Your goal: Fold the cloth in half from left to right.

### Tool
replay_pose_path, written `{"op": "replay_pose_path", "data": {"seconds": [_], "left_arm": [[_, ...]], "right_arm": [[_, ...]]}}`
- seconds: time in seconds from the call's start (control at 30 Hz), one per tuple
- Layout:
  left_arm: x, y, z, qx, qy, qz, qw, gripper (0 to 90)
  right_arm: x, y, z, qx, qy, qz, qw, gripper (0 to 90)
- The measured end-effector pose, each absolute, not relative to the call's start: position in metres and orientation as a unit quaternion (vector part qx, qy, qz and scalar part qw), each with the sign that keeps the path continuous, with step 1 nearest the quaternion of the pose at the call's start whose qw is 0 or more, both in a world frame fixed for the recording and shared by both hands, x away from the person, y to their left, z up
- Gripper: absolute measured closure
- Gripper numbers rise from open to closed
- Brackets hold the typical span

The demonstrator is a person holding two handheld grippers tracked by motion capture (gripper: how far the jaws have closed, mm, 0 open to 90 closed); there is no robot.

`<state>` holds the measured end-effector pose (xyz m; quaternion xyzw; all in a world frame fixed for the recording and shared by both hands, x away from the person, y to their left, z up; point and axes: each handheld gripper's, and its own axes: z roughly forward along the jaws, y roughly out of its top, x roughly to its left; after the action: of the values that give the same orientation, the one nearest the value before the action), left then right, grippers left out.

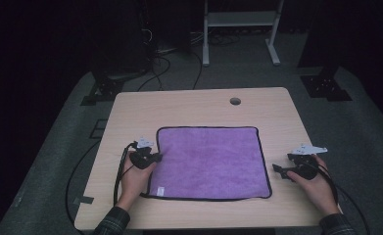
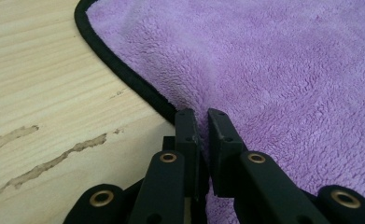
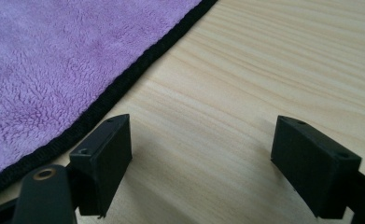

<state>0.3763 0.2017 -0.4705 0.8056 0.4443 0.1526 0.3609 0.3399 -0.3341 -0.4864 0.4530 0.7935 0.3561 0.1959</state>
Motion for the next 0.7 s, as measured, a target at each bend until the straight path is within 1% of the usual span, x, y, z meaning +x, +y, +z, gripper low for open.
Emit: {"op": "replay_pose_path", "data": {"seconds": [0.27, 0.7], "left_arm": [[0.376, 0.214, -0.466, 0.802, 0.447, 0.139, 0.370, 83.3], [0.375, 0.245, -0.460, 0.787, 0.473, 0.132, 0.373, 83.2]], "right_arm": [[0.341, -0.333, -0.487, 0.457, 0.793, 0.352, 0.194, 13.7], [0.341, -0.333, -0.487, 0.457, 0.794, 0.352, 0.194, 13.7]]}}
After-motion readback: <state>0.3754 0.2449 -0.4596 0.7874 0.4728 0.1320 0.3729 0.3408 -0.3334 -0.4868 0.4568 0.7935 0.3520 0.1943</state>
